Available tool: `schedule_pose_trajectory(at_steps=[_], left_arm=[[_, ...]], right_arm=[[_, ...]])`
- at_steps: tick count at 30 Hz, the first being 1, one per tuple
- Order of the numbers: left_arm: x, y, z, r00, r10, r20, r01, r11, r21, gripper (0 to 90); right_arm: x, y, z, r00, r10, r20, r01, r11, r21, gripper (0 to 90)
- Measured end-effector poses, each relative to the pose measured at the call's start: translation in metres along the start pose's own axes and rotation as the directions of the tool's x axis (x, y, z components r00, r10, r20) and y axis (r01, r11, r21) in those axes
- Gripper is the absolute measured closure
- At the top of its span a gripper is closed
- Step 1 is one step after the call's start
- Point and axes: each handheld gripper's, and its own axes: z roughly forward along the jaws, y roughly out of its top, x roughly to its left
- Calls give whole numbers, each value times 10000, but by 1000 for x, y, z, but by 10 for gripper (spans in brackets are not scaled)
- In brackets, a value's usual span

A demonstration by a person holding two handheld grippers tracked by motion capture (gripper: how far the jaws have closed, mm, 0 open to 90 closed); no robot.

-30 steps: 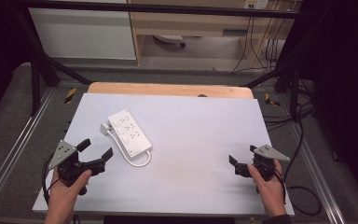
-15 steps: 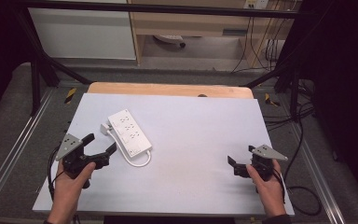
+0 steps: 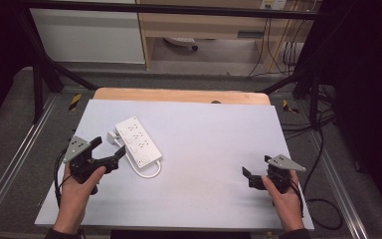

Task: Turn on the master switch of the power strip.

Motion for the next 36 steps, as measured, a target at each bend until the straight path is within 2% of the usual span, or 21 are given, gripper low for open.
schedule_pose_trajectory(at_steps=[8, 13, 17, 18, 21, 28, 36], left_arm=[[-4, 0, 13, 9998, 193, -84, -192, 9997, 119, 99], [-5, 0, 20, 10000, -3, -37, 4, 9997, 246, 124], [-7, -1, 25, 9999, 55, 125, -61, 9989, 464, 170], [-8, -1, 26, 9997, 18, 230, -30, 9986, 528, 212], [-9, -3, 29, 9991, 24, 423, -52, 9978, 658, 235], [-11, -7, 34, 9995, 161, 270, -182, 9969, 766, 336], [-9, -12, 39, 9993, 246, 299, -274, 9950, 963, 435]], right_arm=[[-1, 0, 1, 10000, -32, -12, 32, 10000, -13, 30], [-1, 0, 1, 10000, -33, -19, 33, 10000, 4, 30], [0, -1, 2, 10000, -35, -25, 36, 10000, 78, 30], [0, -1, 3, 10000, -63, -32, 63, 9999, 104, 30], [1, -1, 3, 10000, -48, -52, 48, 9999, 153, 30], [1, -1, 3, 9999, -32, -96, 33, 9999, 146, 29], [0, -1, 3, 10000, 14, 1, -14, 9999, 133, 29]])
